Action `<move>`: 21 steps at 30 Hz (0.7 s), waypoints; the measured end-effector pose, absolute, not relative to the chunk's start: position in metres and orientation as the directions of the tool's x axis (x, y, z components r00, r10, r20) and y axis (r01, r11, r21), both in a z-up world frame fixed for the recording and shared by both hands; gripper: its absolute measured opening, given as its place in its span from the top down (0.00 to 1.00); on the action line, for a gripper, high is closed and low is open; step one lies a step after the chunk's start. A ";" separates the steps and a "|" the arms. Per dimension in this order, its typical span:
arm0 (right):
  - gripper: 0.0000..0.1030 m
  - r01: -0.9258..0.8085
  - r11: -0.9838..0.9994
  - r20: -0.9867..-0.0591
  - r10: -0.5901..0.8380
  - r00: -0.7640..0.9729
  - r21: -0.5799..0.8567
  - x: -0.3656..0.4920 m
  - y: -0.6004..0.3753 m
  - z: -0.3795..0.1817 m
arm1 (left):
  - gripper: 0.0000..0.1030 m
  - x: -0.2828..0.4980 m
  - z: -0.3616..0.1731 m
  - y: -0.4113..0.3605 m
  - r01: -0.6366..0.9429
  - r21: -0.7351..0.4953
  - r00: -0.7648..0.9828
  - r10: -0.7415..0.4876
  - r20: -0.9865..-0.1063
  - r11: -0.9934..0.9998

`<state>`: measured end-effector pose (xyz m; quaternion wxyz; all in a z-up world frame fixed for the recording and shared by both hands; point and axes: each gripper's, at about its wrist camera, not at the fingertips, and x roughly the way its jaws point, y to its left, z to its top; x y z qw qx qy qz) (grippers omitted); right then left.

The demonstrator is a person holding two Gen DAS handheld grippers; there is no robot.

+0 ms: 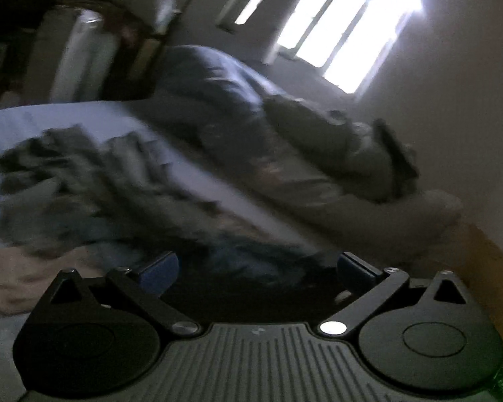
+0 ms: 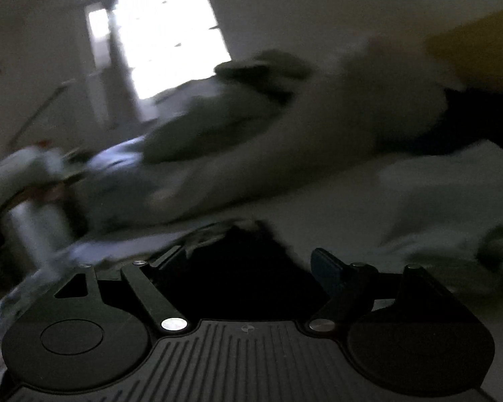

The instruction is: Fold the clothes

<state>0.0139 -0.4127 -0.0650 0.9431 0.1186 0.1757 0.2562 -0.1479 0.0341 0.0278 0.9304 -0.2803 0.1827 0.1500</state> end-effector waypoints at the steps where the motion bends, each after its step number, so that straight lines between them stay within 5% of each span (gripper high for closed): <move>1: 0.18 -0.484 0.827 -0.274 0.554 0.786 0.286 0.003 -0.405 -0.065 | 0.00 -0.156 0.021 0.035 -0.398 -0.459 0.878 0.184 -0.442 0.795; 6: 0.20 -0.641 0.711 -0.377 0.701 0.606 0.290 -0.038 -0.363 -0.086 | 0.00 -0.186 -0.011 0.013 -0.364 -0.410 0.848 0.116 -0.517 0.836; 9: 0.38 -0.725 0.626 -0.446 0.758 0.477 0.288 -0.054 -0.340 -0.099 | 0.00 -0.198 -0.033 -0.024 -0.321 -0.310 0.809 0.089 -0.581 0.895; 15: 0.42 -0.765 0.586 -0.513 0.759 0.402 0.267 -0.060 -0.316 -0.112 | 0.00 -0.201 -0.071 -0.073 -0.296 -0.056 0.731 0.189 -0.655 0.953; 21: 0.49 -0.817 0.530 -0.567 0.754 0.331 0.228 -0.069 -0.296 -0.119 | 0.00 -0.185 -0.091 -0.076 -0.380 0.054 0.685 0.320 -0.655 0.923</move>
